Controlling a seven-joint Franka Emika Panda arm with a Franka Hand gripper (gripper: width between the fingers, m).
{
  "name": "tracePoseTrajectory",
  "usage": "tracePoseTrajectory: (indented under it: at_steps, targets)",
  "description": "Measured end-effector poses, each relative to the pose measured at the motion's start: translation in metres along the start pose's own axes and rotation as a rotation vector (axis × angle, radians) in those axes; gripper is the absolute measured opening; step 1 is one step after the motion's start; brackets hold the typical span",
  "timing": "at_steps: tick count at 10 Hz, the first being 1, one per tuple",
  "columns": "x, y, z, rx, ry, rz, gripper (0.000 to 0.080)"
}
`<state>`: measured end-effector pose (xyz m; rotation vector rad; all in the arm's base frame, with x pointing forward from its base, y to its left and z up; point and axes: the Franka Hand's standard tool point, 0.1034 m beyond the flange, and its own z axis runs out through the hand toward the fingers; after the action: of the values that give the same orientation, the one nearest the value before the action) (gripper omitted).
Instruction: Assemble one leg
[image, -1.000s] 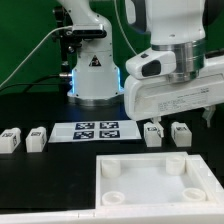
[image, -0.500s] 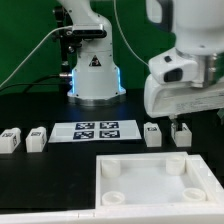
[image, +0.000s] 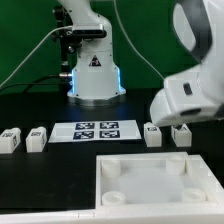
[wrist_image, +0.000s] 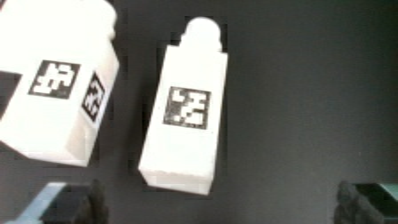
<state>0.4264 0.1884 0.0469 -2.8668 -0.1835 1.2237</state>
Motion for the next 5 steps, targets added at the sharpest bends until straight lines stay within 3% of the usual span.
tracePoseTrajectory:
  at_steps: [1,2,3,5]
  targets:
    - [0.003,0.0,0.003,0.0,-0.087,-0.003,0.0649]
    - [0.003,0.003,0.017,-0.002,-0.141,0.004,0.0649]
    - [0.0,0.006,0.028,-0.005,-0.17,0.014,0.0649]
    - [-0.001,0.0,0.034,-0.017,-0.169,0.016,0.0649]
